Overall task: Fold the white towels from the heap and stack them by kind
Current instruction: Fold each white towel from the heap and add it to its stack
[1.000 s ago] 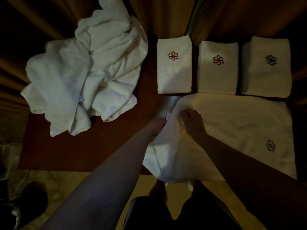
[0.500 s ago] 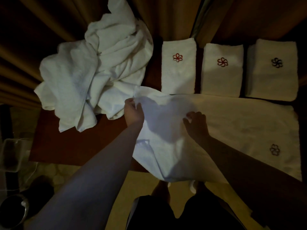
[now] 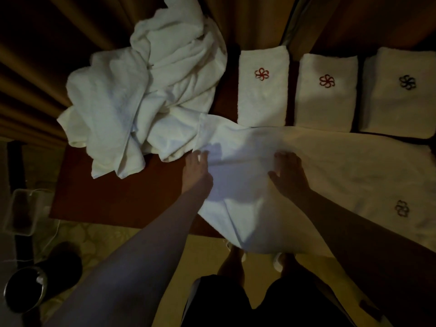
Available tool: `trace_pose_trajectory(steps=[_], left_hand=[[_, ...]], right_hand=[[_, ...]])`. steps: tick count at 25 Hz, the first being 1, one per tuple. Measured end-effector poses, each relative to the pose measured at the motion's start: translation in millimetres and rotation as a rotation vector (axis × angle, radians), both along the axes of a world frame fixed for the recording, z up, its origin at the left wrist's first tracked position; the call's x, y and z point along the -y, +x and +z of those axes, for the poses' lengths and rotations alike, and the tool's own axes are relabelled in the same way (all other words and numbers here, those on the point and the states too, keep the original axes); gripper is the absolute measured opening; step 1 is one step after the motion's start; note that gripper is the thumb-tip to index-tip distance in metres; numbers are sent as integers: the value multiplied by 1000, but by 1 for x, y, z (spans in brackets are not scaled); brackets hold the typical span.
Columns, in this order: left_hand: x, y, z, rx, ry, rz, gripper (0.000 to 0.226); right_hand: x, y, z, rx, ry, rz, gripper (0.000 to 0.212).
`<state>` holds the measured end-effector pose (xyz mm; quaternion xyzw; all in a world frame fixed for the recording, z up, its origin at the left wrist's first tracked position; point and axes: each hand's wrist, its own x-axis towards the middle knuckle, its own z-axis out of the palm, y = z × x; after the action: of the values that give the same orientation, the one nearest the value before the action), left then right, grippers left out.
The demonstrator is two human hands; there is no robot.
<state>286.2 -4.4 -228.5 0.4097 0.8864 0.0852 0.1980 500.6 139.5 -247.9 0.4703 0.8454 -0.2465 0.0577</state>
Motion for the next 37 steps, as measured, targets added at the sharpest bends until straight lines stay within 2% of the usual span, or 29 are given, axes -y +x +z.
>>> trace_pose_trajectory(steps=[2, 4, 6, 8, 9, 11, 14, 16, 19, 22, 25, 27, 28, 31, 32, 34, 37], left_hand=[[9, 6, 0, 13, -104, -286, 47], [24, 14, -2, 78, -166, -401, 45], [37, 14, -5, 106, -176, -404, 48], [39, 12, -6, 88, -206, -412, 38], [38, 11, -8, 71, -236, -429, 35], [41, 13, -13, 77, -285, -454, 45], [57, 10, -15, 170, -201, -417, 49], [69, 4, -14, 159, -145, -420, 47], [81, 4, -10, 31, -229, -444, 49], [88, 24, -5, -89, -437, -453, 57], [92, 63, 1, -298, -546, -431, 42], [96, 91, 2, -434, -472, -454, 34], [99, 103, -1, -470, -350, -504, 30], [107, 139, -9, -298, 5, -749, 36], [108, 152, -12, -191, -10, -754, 39], [108, 176, -16, -94, -125, -667, 48], [105, 197, -17, -127, -185, -577, 71]], right_hand=[[12, -2, 0, 1, -36, -29, 57], [34, -7, 5, -48, -13, -61, 52], [66, -13, 12, -141, -27, -92, 35], [98, -23, 18, -188, -223, -88, 18], [113, -26, 17, -178, -360, -70, 17], [137, -29, 9, -158, -523, -56, 23], [156, -36, 15, -252, -623, -113, 28], [163, -36, 18, -285, -661, -92, 27], [164, -15, 14, -320, -465, -72, 25], [157, 38, 6, -363, -173, -171, 23], [155, 109, -2, -301, 51, -215, 22], [152, 154, -2, -220, 161, -287, 21], [149, 170, 0, -146, 146, -306, 22], [142, 200, 4, 0, 51, -208, 33], [139, 205, 5, 27, 37, -152, 39], [135, 208, 4, 68, 16, -79, 48], [133, 212, -4, 25, -41, -130, 60]])
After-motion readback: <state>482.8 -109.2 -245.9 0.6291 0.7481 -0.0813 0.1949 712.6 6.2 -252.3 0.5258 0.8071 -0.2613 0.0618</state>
